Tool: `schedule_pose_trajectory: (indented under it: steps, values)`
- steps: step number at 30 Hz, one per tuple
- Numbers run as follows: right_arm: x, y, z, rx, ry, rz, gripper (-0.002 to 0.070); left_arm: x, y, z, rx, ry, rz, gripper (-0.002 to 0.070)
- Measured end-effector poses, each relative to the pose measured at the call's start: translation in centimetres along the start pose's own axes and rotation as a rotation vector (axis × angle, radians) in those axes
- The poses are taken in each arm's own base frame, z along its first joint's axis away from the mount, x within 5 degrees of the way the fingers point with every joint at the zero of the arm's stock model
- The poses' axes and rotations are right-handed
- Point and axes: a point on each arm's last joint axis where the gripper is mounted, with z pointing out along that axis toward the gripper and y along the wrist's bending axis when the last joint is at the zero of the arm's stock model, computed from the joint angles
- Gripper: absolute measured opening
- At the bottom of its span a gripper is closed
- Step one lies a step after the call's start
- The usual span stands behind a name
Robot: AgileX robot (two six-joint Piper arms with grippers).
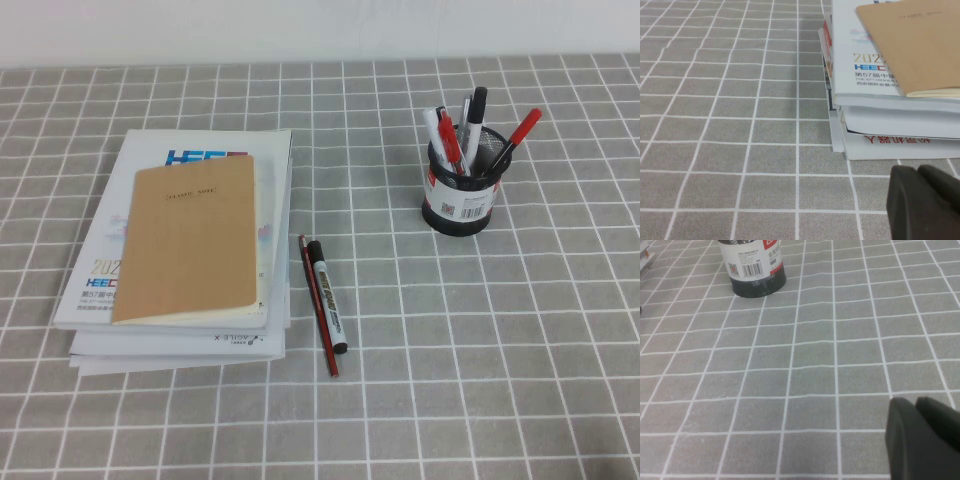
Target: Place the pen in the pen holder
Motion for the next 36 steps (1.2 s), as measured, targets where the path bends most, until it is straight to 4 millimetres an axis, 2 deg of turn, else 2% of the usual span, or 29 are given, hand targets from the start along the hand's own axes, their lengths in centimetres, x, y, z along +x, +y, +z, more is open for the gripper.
schedule_pose_trajectory:
  steps: [36]
  values:
    - [-0.05, -0.22, 0.0, 0.025, -0.005, -0.063, -0.0012, 0.0, 0.0, 0.0, 0.0, 0.0, 0.0, -0.0005]
